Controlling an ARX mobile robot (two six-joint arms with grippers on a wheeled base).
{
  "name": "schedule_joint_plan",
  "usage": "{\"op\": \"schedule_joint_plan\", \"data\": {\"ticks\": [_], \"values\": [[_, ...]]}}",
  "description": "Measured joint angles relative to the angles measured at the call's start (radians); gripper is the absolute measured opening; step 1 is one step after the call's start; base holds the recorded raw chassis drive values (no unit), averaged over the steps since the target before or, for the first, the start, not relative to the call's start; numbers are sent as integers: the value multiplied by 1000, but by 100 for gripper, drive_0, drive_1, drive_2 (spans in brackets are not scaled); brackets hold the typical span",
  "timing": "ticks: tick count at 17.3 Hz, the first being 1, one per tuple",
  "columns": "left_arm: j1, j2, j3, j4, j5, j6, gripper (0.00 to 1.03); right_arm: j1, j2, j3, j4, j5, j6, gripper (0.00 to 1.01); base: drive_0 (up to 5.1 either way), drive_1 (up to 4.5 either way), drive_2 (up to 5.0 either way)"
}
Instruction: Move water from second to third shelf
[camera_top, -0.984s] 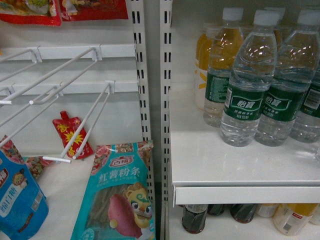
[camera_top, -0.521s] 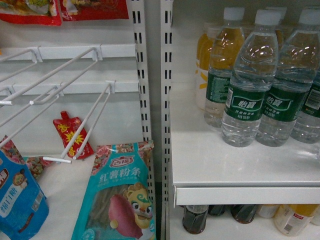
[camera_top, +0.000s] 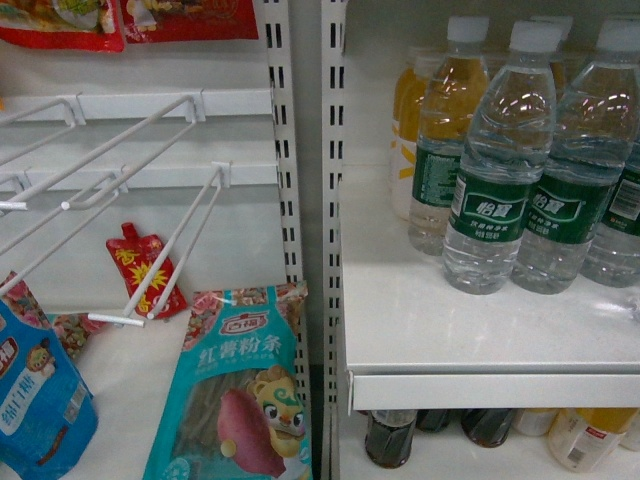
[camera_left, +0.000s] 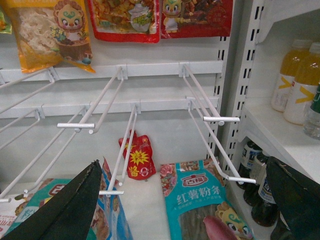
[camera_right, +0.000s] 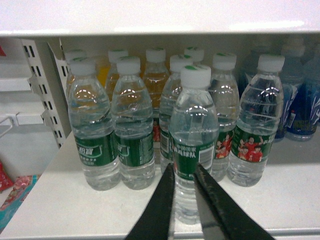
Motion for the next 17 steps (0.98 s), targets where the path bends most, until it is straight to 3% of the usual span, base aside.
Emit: {"op": "schedule_joint_plan", "data": {"ticks": [2,17], "values": [[0,0,0,0,0,0,98,0,-107,-37,-84,0,-2,2,0,0,0],[0,0,0,0,0,0,98,0,-356,-138,-196,0,-4,2,0,0,0]]}}
